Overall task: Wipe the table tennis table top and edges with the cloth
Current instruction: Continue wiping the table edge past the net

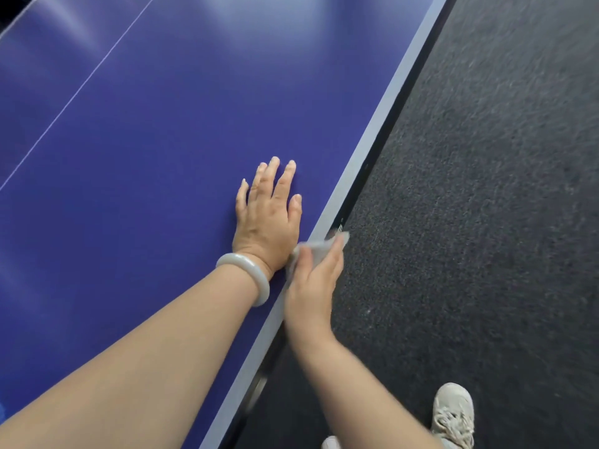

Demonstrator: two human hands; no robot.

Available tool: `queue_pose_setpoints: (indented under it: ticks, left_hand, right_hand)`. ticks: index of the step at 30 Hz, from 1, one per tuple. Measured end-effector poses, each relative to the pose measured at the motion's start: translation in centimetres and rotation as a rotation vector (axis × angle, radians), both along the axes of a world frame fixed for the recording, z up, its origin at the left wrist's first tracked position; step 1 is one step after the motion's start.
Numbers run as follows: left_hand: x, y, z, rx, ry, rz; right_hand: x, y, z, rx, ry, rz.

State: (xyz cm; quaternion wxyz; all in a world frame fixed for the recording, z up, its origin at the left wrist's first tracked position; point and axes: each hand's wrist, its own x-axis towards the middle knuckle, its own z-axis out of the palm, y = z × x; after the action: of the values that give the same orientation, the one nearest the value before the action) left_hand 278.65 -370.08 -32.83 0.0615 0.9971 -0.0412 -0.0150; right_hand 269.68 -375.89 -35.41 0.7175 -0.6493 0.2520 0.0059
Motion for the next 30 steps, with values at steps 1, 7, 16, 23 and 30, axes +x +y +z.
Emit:
queue_pose_setpoints:
  ticks: [1, 7, 16, 23, 30]
  left_hand:
    - [0.0, 0.1, -0.1, -0.009, 0.000, 0.007]
    - [0.0, 0.2, 0.2, -0.035, -0.013, 0.004]
    - [-0.2, 0.3, 0.4, -0.038, -0.003, 0.015]
    - [-0.2, 0.2, 0.3, -0.009, 0.006, 0.022]
    - [-0.2, 0.2, 0.3, -0.003, 0.023, 0.016]
  right_hand:
    - [2.6, -1.2, -0.1, -0.010, 0.009, -0.029]
    - [14.7, -7.4, -0.1, 0.055, 0.003, -0.163]
    - [-0.2, 0.4, -0.4, 0.013, -0.088, -0.071]
    - [14.2, -6.8, -0.1, 0.022, 0.020, -0.204]
    - [-0.6, 0.0, 0.8, 0.054, -0.013, -0.036]
